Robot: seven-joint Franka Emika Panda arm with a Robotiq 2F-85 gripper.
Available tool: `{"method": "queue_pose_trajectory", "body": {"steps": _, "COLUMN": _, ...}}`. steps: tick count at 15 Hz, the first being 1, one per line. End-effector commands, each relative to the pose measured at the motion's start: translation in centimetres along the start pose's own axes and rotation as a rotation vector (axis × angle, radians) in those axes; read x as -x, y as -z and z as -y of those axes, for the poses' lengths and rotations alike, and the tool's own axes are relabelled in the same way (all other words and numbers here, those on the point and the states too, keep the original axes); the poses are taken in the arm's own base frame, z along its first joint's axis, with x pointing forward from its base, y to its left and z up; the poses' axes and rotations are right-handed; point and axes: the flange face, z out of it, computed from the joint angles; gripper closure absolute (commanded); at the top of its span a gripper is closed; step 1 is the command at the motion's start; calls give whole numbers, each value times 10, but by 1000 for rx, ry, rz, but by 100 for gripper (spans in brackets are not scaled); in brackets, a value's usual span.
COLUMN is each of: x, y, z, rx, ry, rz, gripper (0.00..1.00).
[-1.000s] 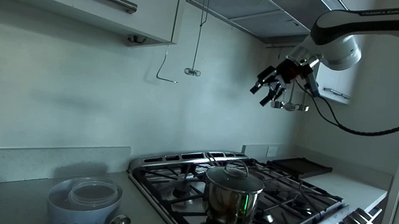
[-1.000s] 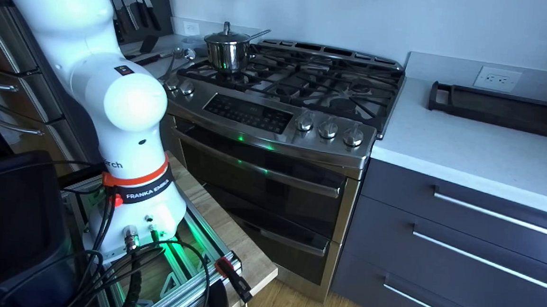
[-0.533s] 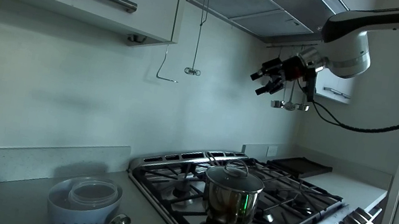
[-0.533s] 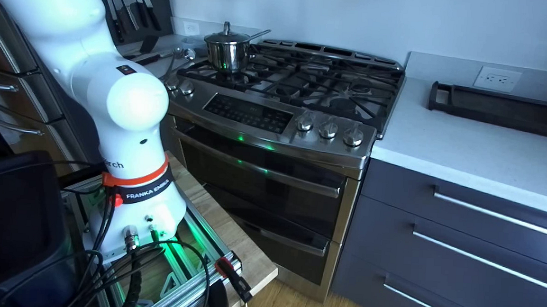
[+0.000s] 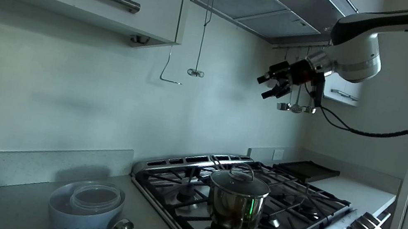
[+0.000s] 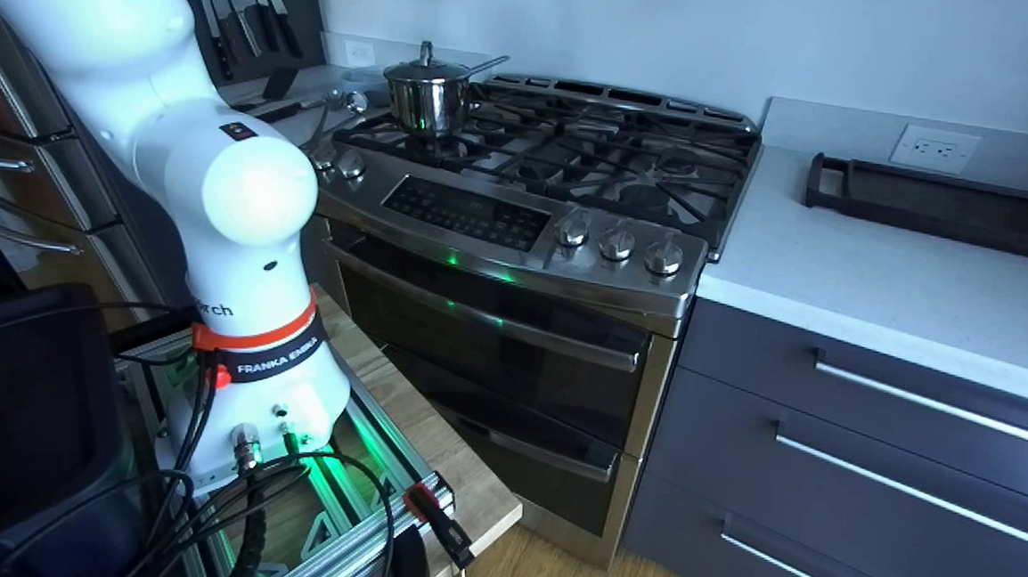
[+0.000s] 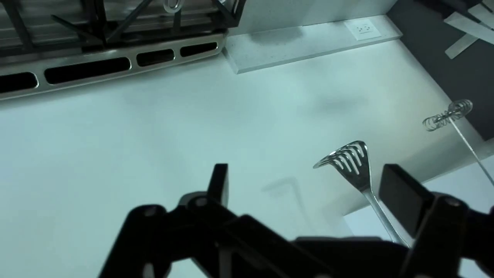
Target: Take the whisk off of the hanger and place it on the stove
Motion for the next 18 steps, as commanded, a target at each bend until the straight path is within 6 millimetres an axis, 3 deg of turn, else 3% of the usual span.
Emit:
{"method": "queue_pose_trajectory", "body": {"steps": 1, "x": -1, "y": 0, "z": 0, "rx": 0, "ry": 0, "rz": 1, "gripper": 0}}
{"method": "queue_pose_trajectory", "body": {"steps": 12, "x": -11, "y": -10, "z": 21, "rx": -213, "ry": 52, "rz": -204, "gripper": 0}}
{"method": "queue_pose_trajectory", "body": {"steps": 17, "x": -17, "y": -16, "z": 36, "rx": -335, "ry": 163, "rz": -247, "gripper": 0}}
{"method": "queue_pose_trajectory", "body": {"steps": 18, "x": -14, "y": -12, "z": 32, "rx": -284, "ry": 118, "rz": -234, "gripper": 0}}
